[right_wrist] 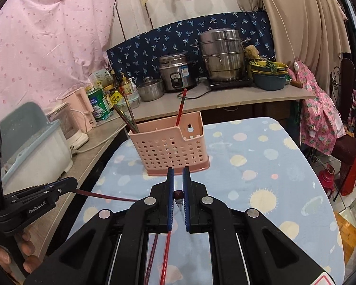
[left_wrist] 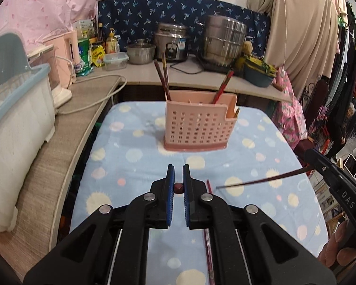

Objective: Organize utensils
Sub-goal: 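Carry both dark red chopsticks to the pink basket and lower them in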

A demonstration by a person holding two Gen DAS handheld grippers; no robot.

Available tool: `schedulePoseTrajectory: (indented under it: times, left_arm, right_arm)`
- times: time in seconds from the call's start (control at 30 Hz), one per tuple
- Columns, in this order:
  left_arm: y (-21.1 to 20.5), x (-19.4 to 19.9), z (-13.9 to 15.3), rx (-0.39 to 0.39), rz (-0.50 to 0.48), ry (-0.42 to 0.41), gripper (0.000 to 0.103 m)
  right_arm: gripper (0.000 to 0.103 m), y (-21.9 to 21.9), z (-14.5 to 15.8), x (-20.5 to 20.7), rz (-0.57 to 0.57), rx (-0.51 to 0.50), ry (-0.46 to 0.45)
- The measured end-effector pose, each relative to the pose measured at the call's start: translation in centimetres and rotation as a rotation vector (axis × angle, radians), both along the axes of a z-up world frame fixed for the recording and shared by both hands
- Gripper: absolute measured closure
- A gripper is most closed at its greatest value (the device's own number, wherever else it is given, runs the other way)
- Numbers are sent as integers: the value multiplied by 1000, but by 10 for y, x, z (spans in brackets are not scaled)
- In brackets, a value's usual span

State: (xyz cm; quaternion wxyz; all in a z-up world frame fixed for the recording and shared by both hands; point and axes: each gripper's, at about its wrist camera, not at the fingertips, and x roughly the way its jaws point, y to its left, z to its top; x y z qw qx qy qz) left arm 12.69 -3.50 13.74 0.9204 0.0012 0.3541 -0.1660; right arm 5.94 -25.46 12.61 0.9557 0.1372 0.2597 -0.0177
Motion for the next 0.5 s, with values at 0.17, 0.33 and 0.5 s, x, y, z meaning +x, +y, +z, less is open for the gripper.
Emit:
schedulePoseTrajectory:
  times: [0.17, 0.33, 0.5]
  left_arm:
    - [-5, 19, 24, -22, -1, -36, 96]
    - [-9, 42, 45, -61, 0, -42, 96]
    - [-13, 59, 73, -90, 3, -93, 96]
  right_arm:
    - [96, -9, 16, 15, -9, 13, -30]
    - [96, -21, 33, 30, -5, 67, -66]
    - [96, -28, 58, 44, -7, 69, -122]
